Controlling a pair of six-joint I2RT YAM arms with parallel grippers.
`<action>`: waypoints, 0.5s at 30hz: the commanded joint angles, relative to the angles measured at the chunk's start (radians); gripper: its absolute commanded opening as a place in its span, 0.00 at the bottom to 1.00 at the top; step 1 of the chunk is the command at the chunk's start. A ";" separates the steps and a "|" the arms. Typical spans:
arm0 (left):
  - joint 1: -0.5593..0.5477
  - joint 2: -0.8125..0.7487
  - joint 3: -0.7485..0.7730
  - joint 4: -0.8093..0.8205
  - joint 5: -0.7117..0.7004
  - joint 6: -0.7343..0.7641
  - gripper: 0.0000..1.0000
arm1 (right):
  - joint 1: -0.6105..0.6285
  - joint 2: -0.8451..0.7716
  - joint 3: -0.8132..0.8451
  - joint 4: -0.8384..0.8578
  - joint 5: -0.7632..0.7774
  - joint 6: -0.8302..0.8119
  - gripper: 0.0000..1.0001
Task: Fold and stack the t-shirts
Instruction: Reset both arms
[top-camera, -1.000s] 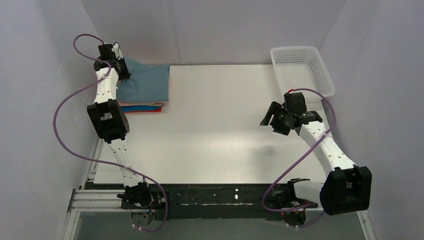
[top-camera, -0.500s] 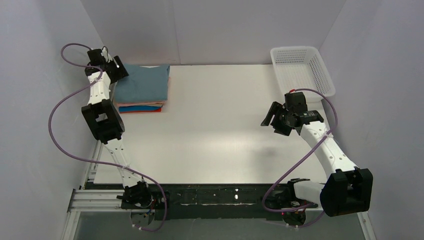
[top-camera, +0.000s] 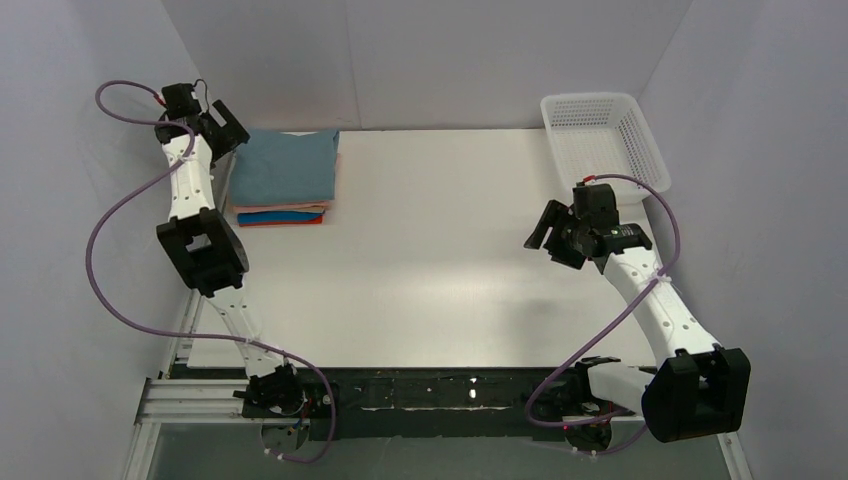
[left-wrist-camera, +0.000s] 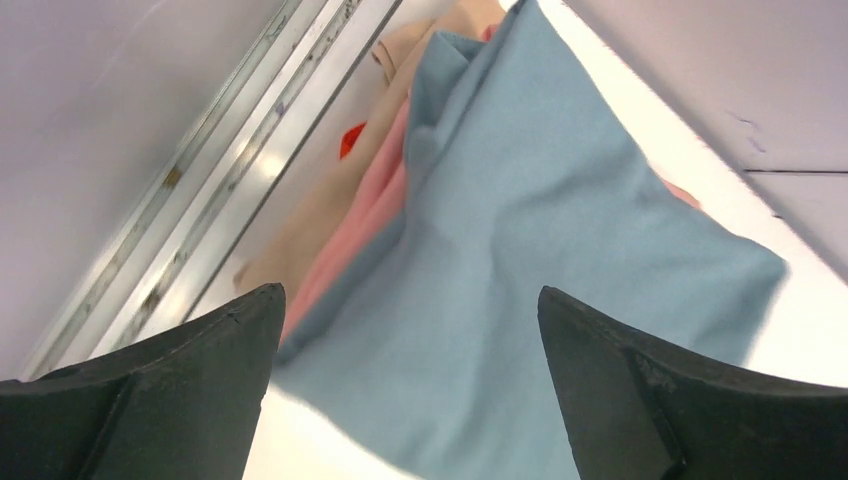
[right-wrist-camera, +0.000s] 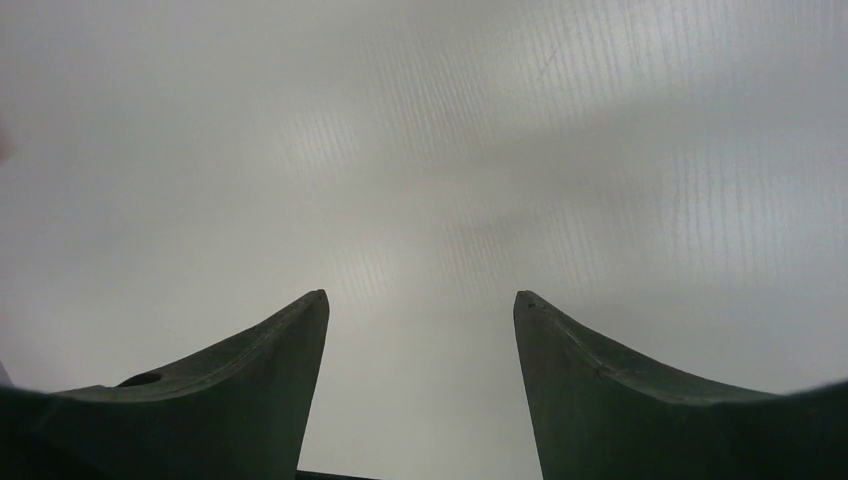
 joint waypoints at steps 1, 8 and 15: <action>-0.026 -0.289 -0.049 -0.178 -0.022 -0.109 0.98 | -0.006 -0.042 0.008 0.061 0.001 -0.020 0.77; -0.206 -0.643 -0.478 -0.170 0.118 -0.169 0.98 | -0.007 -0.174 -0.110 0.139 -0.003 -0.033 0.78; -0.578 -0.917 -0.967 -0.099 0.043 -0.213 0.98 | -0.008 -0.330 -0.231 0.220 0.001 -0.030 0.81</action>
